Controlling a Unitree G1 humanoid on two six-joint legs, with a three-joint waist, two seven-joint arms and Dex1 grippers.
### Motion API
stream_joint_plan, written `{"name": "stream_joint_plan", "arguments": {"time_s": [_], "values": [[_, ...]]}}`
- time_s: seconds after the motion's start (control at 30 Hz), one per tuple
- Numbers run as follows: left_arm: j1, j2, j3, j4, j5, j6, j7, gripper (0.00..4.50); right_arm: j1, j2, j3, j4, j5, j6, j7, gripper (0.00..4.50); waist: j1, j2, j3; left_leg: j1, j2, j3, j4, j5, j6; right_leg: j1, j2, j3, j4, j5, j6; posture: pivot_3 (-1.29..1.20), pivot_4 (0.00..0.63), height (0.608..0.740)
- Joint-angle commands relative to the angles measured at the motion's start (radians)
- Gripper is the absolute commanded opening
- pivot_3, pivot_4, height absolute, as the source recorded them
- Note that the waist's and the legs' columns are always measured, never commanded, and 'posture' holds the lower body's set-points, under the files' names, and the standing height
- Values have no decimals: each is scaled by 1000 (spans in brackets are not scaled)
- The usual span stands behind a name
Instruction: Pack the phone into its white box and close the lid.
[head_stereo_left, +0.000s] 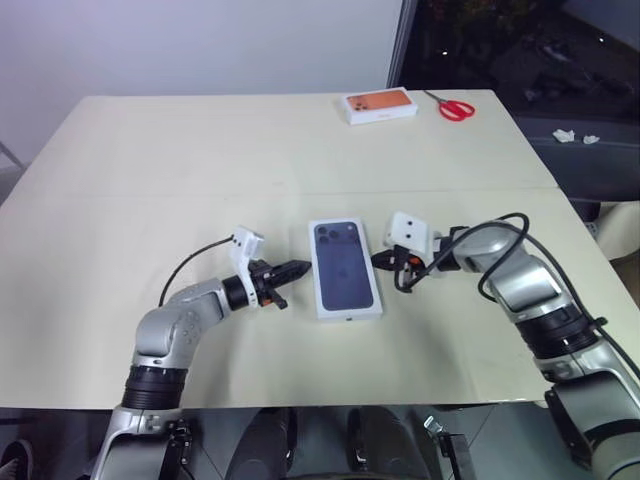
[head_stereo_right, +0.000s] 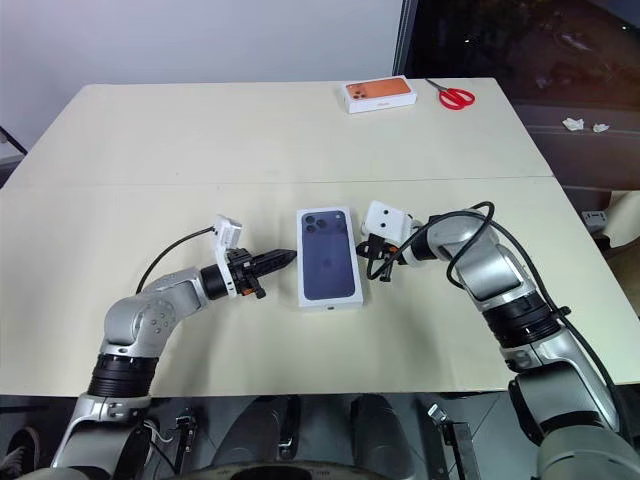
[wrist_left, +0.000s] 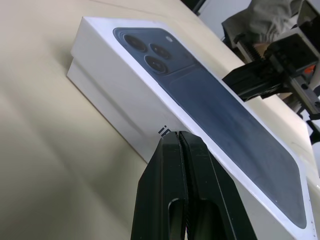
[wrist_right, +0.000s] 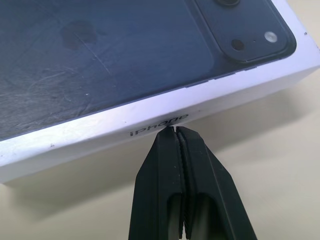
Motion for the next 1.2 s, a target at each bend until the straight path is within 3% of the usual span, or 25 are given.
{"name": "stream_joint_plan", "arguments": {"time_s": [0.03,0.7,1.0,1.2], "values": [[-13,-13,-23,-13,-13,-4,-16,56,-14,-1,-28,-49,29,1,19,75,-1,0,0,0,0,0,0,0,0,0,0,0,0,0,0,0,150,740],[-8,-3,-3,0,-18,-5,-4,56,-46,-31,-13,27,-63,-96,21,75,-3,0,0,0,0,0,0,0,0,0,0,0,1,0,0,0,150,740],[6,22,23,-14,-29,-5,-2,56,-66,-36,-23,22,-55,-102,45,75,-3,0,0,0,0,0,0,0,0,0,0,0,1,0,0,0,150,740],[-3,53,62,-36,-71,19,-5,56,-89,8,-63,-18,33,-19,63,75,-4,0,0,0,0,0,0,0,0,-1,0,0,1,0,0,0,150,740]]}}
